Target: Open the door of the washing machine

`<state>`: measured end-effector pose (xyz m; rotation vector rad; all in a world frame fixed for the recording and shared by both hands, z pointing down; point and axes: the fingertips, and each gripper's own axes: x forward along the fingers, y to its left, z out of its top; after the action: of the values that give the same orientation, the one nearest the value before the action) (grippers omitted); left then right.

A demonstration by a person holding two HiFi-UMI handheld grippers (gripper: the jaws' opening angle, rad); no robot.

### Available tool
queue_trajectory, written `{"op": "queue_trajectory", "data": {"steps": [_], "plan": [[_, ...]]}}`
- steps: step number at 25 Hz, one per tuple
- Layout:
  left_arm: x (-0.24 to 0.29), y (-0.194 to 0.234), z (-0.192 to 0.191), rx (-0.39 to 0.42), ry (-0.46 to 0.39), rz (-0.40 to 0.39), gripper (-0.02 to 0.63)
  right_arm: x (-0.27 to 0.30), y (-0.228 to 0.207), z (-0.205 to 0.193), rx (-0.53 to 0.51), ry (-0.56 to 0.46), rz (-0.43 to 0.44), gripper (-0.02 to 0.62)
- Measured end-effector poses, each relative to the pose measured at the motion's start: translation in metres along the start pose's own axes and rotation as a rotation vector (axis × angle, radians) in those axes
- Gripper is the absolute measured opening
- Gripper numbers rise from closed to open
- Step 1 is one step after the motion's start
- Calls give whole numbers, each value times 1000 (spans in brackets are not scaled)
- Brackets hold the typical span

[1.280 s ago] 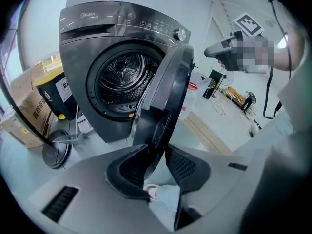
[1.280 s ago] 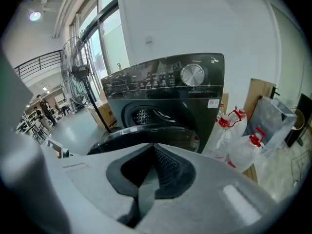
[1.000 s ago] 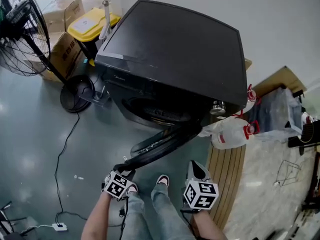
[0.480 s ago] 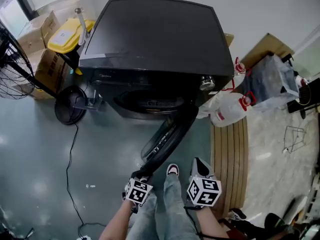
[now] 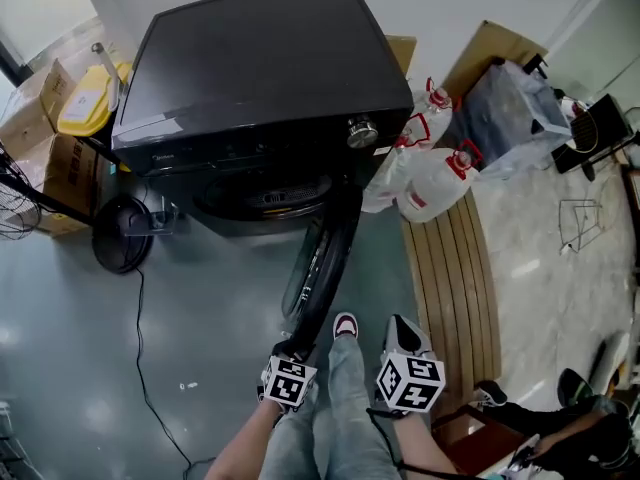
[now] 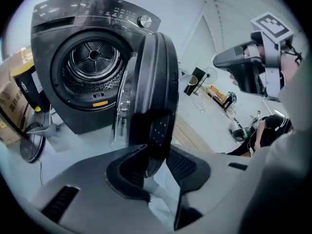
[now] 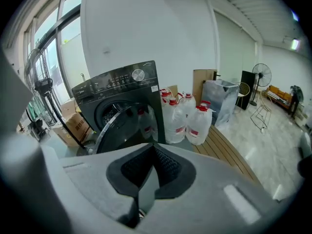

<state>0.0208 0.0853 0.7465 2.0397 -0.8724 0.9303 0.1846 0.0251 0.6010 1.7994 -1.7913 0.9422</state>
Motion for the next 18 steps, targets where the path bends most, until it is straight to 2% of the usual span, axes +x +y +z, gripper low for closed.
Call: {"op": "queue_trajectory", "data": {"steps": [9,18], "plan": [[10,-27,-1,36,19,-44,114,-21,-20,-27,53,8,-65,5],[25,-66,3,0,24,-35,115,-37,-41,-36,84,21,-107,5]]}}
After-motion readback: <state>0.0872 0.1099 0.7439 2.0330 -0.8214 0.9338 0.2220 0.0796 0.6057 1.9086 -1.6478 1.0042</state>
